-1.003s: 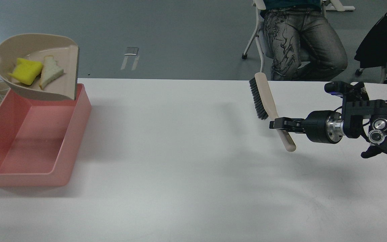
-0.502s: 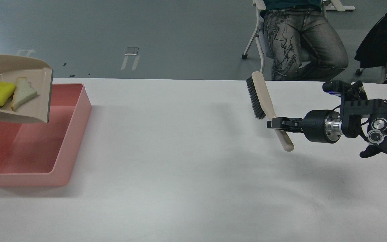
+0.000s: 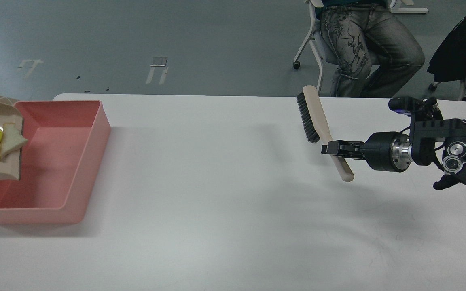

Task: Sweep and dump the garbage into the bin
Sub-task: 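Tilt the dustpan over the pink bin to dump the debris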

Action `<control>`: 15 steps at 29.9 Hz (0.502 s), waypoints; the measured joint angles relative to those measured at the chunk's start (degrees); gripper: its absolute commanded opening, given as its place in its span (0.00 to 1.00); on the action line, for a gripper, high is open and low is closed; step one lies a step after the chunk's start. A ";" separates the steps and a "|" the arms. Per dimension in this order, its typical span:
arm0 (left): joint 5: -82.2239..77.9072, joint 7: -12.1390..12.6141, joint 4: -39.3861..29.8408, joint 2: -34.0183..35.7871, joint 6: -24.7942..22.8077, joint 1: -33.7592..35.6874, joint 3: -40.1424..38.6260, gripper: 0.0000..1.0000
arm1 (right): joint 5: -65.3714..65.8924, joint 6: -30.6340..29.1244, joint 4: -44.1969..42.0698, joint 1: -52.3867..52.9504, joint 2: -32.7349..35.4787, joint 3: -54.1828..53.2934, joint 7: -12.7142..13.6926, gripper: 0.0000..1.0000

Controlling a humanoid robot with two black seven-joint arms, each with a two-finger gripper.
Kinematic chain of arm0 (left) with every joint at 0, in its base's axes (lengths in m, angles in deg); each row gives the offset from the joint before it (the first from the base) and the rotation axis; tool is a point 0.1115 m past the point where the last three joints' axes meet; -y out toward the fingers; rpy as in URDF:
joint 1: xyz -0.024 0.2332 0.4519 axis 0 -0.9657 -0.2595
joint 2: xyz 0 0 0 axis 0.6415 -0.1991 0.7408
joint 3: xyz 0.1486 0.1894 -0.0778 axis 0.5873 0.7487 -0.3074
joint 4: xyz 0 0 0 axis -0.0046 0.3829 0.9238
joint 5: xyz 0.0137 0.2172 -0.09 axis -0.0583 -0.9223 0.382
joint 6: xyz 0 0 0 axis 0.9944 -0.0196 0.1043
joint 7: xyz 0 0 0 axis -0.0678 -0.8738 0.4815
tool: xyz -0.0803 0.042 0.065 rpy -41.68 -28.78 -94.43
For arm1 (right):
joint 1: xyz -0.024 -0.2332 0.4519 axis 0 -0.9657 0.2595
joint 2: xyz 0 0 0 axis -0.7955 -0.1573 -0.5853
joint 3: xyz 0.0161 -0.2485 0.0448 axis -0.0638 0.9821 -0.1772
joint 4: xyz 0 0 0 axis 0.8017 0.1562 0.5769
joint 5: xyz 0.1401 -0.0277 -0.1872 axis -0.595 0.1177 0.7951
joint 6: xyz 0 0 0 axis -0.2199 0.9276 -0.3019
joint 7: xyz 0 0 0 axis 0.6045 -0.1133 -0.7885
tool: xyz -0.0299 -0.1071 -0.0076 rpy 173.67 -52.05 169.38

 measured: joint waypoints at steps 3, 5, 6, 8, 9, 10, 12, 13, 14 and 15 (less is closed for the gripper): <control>-1.33 0.00 -0.22 1.44 0.91 0.47 -0.03 0.00 | 0.00 0.00 -0.03 -0.06 0.00 0.00 0.00 0.00; -2.51 0.00 -0.60 1.96 1.24 0.97 -0.15 0.00 | 0.00 0.00 -0.17 -0.06 0.00 -0.01 0.00 0.00; -3.04 0.00 -0.87 2.22 1.27 1.11 -0.21 0.00 | 0.00 0.00 -0.18 -0.04 0.00 -0.01 0.00 0.00; -3.87 0.00 -1.61 3.25 1.35 1.56 -0.42 0.00 | 0.00 0.01 -0.19 0.07 0.00 -0.01 0.00 0.00; -4.08 0.00 -2.11 3.82 1.40 1.86 -0.49 0.00 | 0.00 0.02 -0.20 0.11 0.00 -0.01 0.00 0.00; -4.28 0.00 -2.79 4.42 1.46 2.25 -0.52 0.00 | 0.00 0.02 -0.23 0.11 0.00 -0.01 0.00 0.00; -4.69 0.00 -3.99 5.08 1.49 2.70 -0.54 0.00 | 0.00 0.02 -0.24 0.11 0.00 -0.01 0.00 0.00; -5.19 0.00 -4.61 5.39 1.63 2.85 -0.54 0.00 | 0.00 0.02 -0.24 0.09 0.00 -0.01 0.00 0.00; -5.89 0.00 -5.19 5.83 1.92 3.01 -0.54 0.00 | 0.00 0.02 -0.21 0.03 0.00 -0.01 0.00 0.00; -6.41 0.00 -5.52 6.19 2.19 3.15 -0.58 0.00 | 0.00 0.02 -0.16 -0.02 0.00 -0.01 0.00 0.00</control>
